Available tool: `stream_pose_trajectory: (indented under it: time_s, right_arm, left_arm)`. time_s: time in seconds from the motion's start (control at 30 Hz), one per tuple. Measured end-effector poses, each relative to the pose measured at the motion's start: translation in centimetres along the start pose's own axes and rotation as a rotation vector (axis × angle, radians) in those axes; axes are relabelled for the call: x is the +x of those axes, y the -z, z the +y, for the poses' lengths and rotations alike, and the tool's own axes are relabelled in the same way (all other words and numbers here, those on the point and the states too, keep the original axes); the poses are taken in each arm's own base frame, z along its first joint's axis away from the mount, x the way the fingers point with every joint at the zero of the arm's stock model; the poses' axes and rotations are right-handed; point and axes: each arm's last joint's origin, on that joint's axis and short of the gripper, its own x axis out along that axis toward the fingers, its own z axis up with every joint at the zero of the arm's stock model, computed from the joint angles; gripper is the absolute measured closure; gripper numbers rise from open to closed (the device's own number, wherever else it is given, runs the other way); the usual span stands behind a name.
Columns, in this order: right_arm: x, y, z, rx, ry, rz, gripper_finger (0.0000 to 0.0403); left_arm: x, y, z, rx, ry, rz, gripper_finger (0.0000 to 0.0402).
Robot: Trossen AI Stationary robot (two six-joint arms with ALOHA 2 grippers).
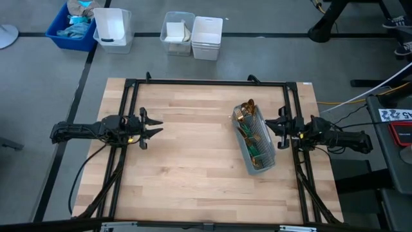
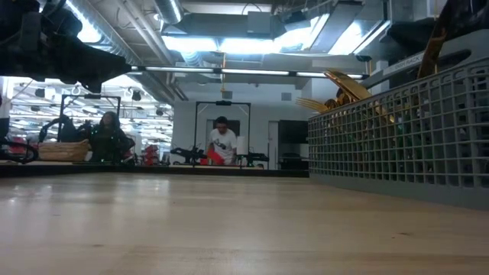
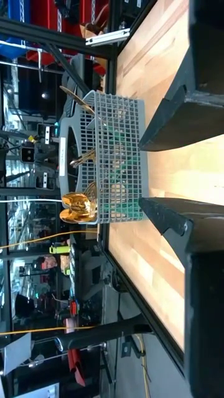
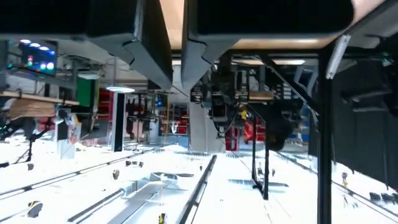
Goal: Sort silverware
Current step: Return to home position
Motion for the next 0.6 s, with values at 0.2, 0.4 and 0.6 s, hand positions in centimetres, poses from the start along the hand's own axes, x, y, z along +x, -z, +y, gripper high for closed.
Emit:
stream_pose_trajectory:
  time_s: [0.2, 0.4, 0.6]
  right_arm:
    - [0.0, -0.3, 0.0, 0.021, -0.006, -0.028, 0.0366]
    - [0.0, 0.5, 0.0, 0.052, -0.001, 0.044, 0.0366]
    - [-0.1, 1.2, 0.0, 0.061, 0.023, 0.124, 0.0366]
  left_arm:
    - [0.0, 0.0, 0.0, 0.0, 0.0, 0.0, 0.0278]
    - [0.0, 0.0, 0.0, 0.0, 0.0, 0.0, 0.0278]
    - [0.0, 0.0, 0.0, 0.0, 0.0, 0.0, 0.0278]
